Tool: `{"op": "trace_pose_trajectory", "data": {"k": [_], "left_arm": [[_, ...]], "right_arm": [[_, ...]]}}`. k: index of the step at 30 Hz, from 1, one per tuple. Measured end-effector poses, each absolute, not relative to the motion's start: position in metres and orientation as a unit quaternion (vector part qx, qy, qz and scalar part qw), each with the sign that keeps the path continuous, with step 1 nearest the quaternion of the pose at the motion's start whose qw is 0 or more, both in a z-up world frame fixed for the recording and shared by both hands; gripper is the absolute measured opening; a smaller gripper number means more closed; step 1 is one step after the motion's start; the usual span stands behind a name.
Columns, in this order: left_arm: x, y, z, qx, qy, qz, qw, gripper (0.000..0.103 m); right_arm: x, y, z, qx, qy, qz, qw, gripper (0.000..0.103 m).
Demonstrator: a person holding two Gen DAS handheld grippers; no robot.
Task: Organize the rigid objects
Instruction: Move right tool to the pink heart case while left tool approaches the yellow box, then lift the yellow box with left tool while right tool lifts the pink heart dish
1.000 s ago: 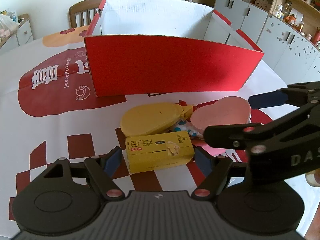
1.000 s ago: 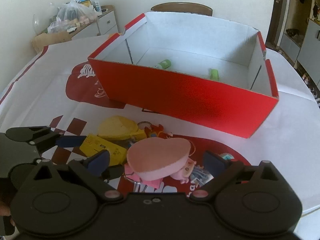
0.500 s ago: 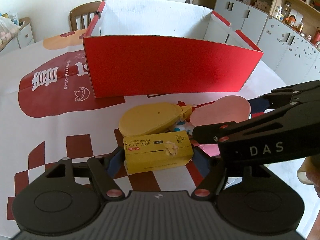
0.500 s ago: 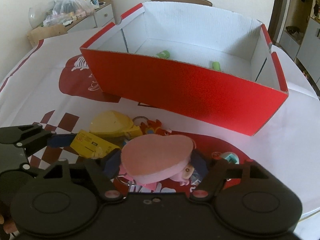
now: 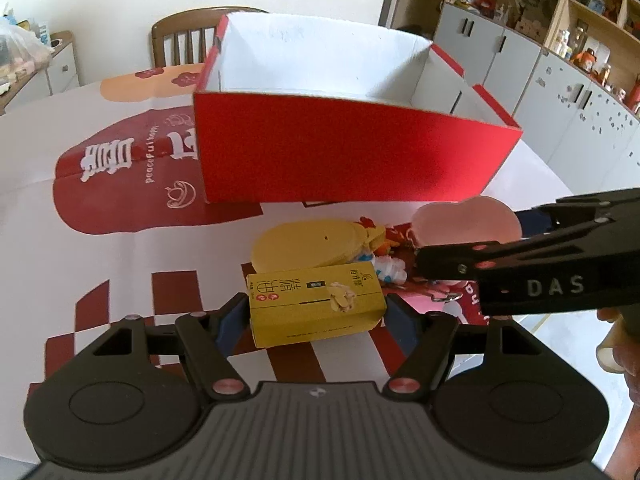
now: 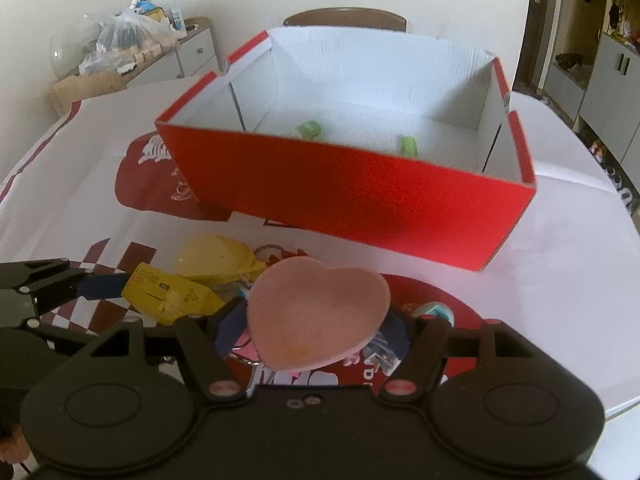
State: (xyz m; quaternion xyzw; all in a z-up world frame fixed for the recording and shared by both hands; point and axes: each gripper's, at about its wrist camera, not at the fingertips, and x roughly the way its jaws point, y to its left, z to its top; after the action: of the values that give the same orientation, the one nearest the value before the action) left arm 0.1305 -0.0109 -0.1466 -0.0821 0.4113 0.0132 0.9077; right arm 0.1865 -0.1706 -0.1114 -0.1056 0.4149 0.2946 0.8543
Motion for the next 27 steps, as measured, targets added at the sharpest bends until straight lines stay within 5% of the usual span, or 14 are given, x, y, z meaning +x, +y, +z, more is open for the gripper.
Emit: {"op": "trace_pose_trajectory", "data": {"k": [27], "left_arm": [[0.148,0.024,-0.043,-0.085,0.324,0.045,0.941,0.074]], "right_arm": [[0.194,-0.176,-0.027,-0.1,0.343,0.295,0.886,0.07]]}}
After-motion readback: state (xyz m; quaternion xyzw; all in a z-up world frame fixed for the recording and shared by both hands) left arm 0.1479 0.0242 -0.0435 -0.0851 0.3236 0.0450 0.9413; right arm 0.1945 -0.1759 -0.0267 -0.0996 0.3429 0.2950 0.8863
